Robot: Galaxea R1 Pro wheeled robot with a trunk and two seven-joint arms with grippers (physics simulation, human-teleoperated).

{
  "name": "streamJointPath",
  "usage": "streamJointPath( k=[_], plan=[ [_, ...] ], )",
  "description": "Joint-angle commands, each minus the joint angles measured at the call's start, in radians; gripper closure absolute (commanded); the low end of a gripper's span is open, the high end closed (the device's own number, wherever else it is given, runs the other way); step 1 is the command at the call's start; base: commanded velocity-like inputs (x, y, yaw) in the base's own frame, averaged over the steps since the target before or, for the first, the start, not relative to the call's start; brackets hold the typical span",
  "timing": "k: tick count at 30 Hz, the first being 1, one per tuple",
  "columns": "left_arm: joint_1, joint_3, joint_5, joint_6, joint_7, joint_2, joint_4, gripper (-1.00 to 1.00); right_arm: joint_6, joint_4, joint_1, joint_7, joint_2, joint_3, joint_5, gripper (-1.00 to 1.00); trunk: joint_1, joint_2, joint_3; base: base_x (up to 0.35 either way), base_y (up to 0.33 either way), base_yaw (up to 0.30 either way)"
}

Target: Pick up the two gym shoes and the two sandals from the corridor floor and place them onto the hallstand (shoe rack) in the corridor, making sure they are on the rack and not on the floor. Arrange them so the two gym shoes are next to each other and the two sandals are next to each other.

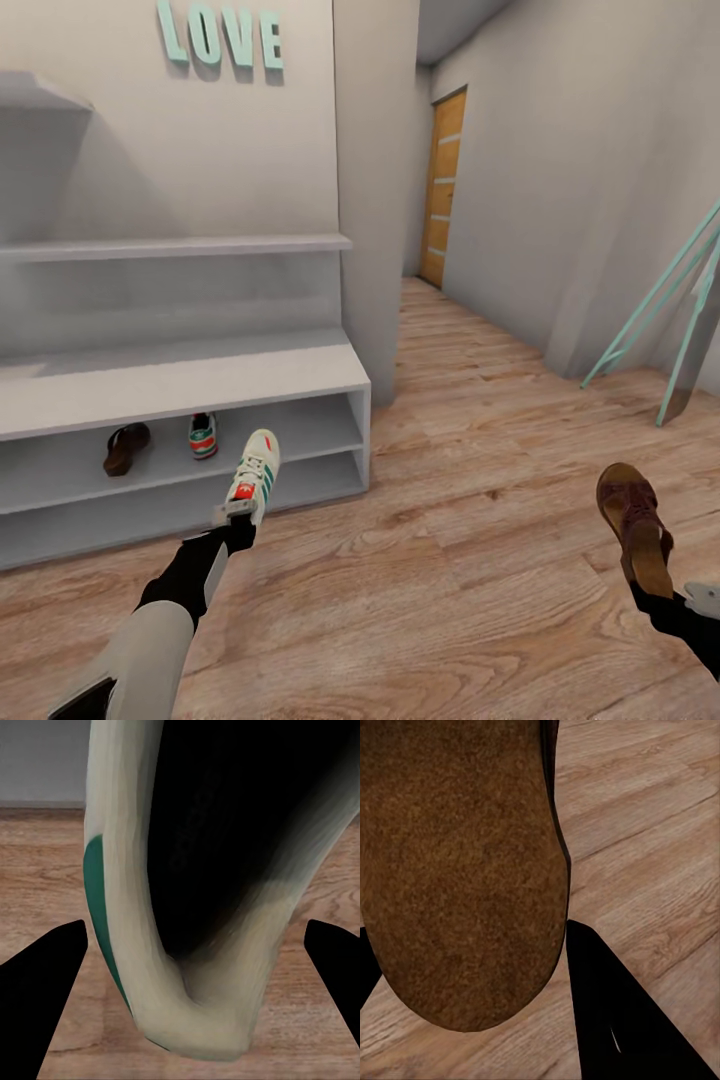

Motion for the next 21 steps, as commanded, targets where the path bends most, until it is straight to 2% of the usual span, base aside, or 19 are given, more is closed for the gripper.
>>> streamJointPath(
  k=[1, 21],
  plan=[
    [-0.001, 0.005, -0.004, 0.005, -0.002, -0.001, -0.002, 1.00, 0.006, -0.002, -0.001, 0.008, 0.001, -0.004, 0.006, 1.00, 0.000, 0.000, -0.003, 0.000, 0.000, 0.000],
    [-0.001, 0.007, -0.004, 0.004, -0.001, 0.001, -0.003, 1.00, 0.007, -0.002, -0.001, 0.006, 0.001, -0.005, 0.006, 1.00, 0.073, -0.133, -0.094, 0.000, 0.000, 0.000]
  ],
)
